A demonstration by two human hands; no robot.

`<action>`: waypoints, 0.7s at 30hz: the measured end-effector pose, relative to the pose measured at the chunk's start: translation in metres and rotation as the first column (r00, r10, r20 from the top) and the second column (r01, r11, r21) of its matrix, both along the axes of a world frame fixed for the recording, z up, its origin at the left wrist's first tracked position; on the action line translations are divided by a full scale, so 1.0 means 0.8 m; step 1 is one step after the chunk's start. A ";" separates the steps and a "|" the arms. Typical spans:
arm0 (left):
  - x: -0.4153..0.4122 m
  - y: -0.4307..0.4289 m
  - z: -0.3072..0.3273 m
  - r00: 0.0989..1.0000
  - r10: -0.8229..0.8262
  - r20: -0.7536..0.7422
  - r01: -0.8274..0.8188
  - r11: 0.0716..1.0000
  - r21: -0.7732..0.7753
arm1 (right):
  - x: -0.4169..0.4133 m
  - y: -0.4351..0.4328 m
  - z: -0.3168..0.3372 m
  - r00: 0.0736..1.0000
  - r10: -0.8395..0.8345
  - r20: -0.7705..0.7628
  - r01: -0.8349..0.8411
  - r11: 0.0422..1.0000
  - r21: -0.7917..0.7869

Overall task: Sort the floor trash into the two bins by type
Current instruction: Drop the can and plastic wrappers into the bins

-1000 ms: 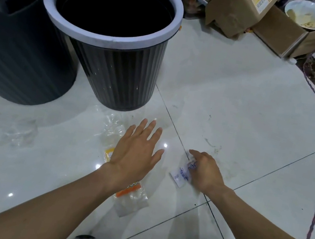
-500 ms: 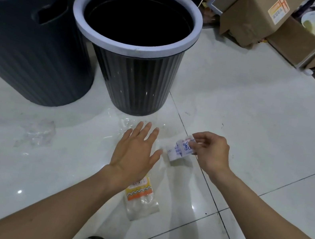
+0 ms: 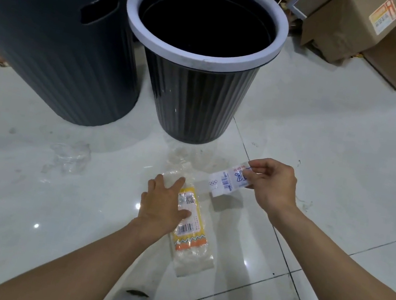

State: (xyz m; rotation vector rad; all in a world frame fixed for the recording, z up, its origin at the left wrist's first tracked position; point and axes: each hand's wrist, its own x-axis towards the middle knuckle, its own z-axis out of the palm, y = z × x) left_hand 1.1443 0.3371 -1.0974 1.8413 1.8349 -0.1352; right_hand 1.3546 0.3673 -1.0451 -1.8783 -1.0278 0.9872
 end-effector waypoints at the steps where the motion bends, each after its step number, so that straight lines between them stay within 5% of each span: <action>1: 0.001 -0.001 -0.003 1.000 0.024 0.011 -0.024 1.000 0.009 | 0.001 -0.001 0.000 1.000 -0.002 0.001 0.002 1.000 0.000; 10: 0.003 0.003 -0.011 0.888 0.320 0.331 -0.307 0.947 -0.092 | 0.012 -0.005 0.000 0.999 -0.031 0.014 0.031 1.000 -0.007; 21: 0.014 0.005 0.003 0.788 0.278 0.550 -0.272 0.957 -0.095 | 0.023 -0.007 0.009 0.996 -0.085 -0.004 0.085 0.996 0.007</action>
